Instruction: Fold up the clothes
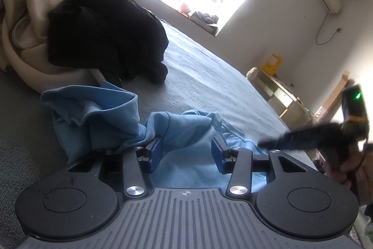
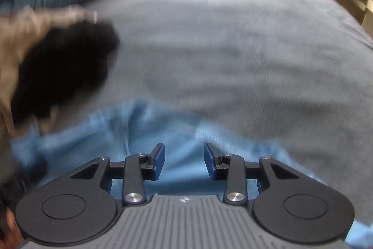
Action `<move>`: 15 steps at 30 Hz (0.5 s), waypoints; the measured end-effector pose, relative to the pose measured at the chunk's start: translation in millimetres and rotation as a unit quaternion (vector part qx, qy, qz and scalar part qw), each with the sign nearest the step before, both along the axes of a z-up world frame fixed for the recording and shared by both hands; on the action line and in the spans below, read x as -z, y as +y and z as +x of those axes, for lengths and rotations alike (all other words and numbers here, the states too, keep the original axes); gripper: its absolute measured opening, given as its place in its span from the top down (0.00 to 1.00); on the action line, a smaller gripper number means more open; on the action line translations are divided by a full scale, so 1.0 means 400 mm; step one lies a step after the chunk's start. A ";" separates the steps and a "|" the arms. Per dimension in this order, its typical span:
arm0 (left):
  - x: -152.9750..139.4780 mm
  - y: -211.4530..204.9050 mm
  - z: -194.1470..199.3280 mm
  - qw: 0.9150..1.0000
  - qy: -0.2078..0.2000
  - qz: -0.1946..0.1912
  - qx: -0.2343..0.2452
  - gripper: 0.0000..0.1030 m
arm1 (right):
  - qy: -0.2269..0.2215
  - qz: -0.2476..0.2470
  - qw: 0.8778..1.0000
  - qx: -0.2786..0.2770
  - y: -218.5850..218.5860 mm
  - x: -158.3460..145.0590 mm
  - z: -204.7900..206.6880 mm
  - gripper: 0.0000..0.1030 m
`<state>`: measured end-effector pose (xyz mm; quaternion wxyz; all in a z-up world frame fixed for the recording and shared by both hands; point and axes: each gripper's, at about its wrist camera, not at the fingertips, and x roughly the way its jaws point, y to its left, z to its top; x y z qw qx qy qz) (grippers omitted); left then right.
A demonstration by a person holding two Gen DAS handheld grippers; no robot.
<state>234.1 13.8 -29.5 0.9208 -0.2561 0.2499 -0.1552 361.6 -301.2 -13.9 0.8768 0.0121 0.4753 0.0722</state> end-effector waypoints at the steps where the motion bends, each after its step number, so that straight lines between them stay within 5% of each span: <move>1: 0.000 0.000 0.000 1.000 -0.001 0.000 0.000 0.56 | 0.016 -0.010 1.000 0.011 -0.001 0.027 0.009 0.62; 3: 0.001 0.000 0.000 1.000 -0.002 0.000 0.001 0.56 | 0.038 -0.026 0.998 0.036 -0.011 0.085 0.038 0.62; 7: 0.004 0.005 0.001 1.000 -0.002 -0.006 0.002 0.56 | -0.040 -0.001 0.993 0.111 -0.060 0.067 0.083 0.62; 11: 0.003 0.016 -0.001 1.000 -0.003 -0.019 -0.005 0.56 | -0.055 0.030 0.994 0.085 -0.061 0.001 0.045 0.59; 13: 0.000 0.022 -0.004 1.000 -0.004 -0.023 -0.010 0.56 | -0.046 0.091 0.995 0.016 -0.033 -0.025 -0.007 0.59; 15: -0.003 0.026 -0.007 1.000 -0.006 -0.025 -0.015 0.56 | -0.042 0.083 0.994 -0.049 0.022 -0.028 -0.044 0.59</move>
